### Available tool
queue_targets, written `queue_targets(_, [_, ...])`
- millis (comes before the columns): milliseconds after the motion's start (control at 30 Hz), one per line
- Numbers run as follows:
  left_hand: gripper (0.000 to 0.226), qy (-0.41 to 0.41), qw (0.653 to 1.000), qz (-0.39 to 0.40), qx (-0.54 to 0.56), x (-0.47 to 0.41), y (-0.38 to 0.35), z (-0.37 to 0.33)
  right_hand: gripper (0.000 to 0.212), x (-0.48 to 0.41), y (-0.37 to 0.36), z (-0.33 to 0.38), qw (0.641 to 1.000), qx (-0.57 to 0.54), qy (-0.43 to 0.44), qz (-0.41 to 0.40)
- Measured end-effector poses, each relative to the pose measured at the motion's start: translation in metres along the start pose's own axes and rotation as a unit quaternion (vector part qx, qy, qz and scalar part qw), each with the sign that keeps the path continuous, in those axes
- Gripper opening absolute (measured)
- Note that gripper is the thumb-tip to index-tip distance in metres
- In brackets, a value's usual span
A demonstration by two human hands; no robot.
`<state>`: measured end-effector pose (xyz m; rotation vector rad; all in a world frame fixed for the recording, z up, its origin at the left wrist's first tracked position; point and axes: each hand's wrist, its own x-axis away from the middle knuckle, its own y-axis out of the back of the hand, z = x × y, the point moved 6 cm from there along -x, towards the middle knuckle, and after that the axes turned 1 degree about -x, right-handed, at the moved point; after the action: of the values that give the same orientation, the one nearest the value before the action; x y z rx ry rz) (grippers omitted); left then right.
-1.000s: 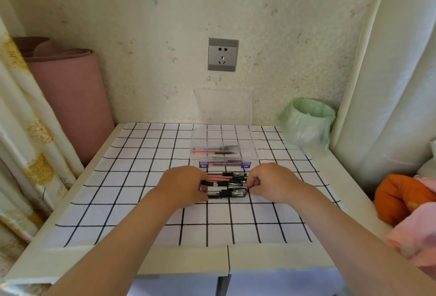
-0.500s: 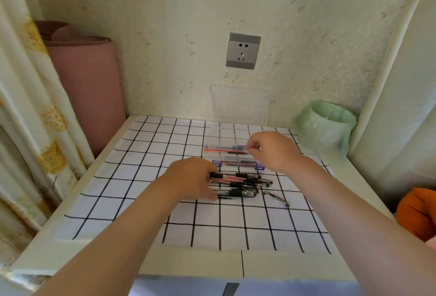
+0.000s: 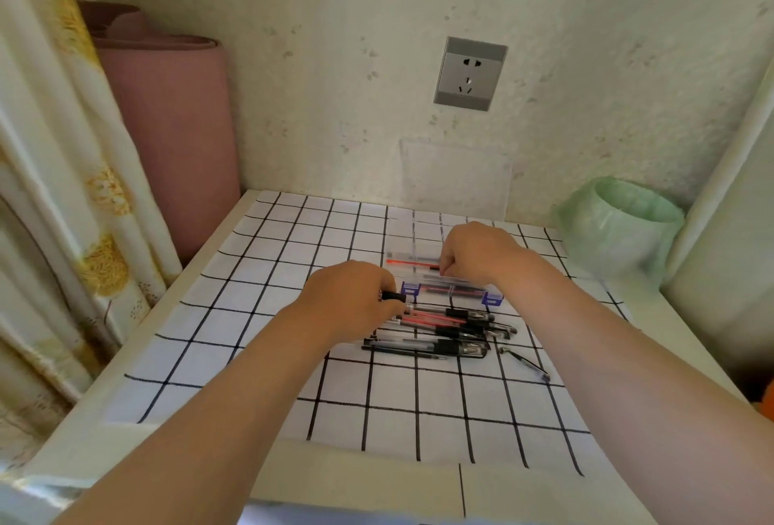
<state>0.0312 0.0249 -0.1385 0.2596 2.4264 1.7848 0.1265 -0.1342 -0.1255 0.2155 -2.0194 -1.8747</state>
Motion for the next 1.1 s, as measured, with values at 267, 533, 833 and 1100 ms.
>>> queue_targets(267, [0.025,0.001,0.999,0.027,0.024,0.002,0.0,0.006,0.013,0.003,0.005,0.005,1.0,0.011,0.012,0.005])
queue_targets(533, [0.032,-0.003,0.996,0.008,0.085,0.013,0.007,0.009,0.014,0.034,0.046,0.006,0.991,-0.102,0.045,-0.071])
queue_targets(833, [0.029,0.019,0.986,0.011,0.165,0.022,0.013,-0.001,0.024,0.104,0.034,0.023,0.977,-0.172,0.072,-0.102])
queue_targets(1100, [0.038,0.005,0.981,0.012,0.192,0.031,0.013,-0.016,0.028,0.137,0.02,0.008,0.974,-0.186,0.037,-0.125])
